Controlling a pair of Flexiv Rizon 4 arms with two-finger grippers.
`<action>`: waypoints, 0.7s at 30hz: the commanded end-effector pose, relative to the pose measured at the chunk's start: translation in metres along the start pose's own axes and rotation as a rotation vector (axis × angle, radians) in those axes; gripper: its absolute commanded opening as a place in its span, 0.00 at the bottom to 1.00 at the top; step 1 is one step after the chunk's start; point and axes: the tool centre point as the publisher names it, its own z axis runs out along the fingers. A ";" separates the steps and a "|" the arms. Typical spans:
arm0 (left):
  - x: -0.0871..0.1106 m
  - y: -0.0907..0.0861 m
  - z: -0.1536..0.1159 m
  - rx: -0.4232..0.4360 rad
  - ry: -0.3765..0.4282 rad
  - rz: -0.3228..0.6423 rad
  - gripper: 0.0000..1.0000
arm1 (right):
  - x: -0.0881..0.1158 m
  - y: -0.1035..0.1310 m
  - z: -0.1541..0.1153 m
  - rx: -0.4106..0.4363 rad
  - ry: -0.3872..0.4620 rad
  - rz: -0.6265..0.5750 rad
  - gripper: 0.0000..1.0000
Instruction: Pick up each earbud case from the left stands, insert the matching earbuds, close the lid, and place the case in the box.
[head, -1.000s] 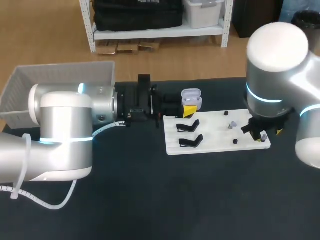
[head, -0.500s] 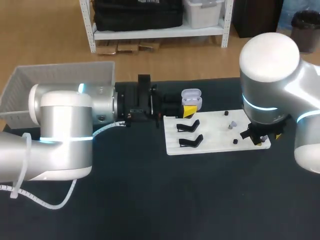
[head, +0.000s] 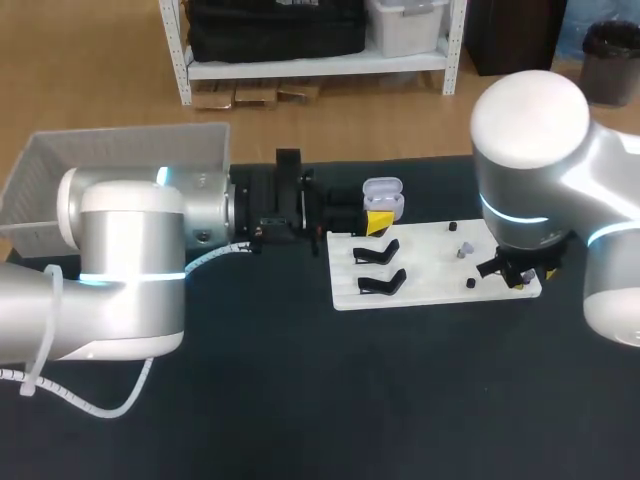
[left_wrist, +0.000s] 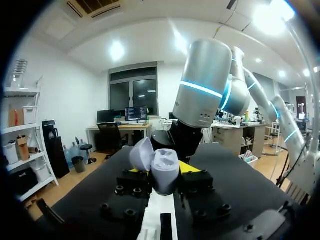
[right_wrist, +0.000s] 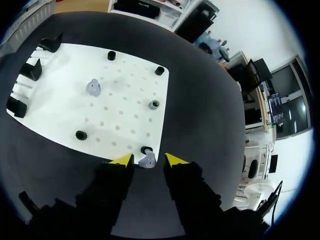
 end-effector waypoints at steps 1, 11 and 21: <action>0.001 -0.002 0.000 -0.009 -0.008 0.005 0.00 | -0.001 0.001 0.000 0.006 0.001 0.004 0.33; 0.001 -0.002 0.000 -0.009 -0.008 0.005 0.00 | -0.001 0.001 0.001 0.009 0.004 0.015 0.27; 0.001 -0.002 0.000 -0.009 -0.008 0.005 0.00 | -0.002 0.001 0.003 0.016 0.009 0.015 0.24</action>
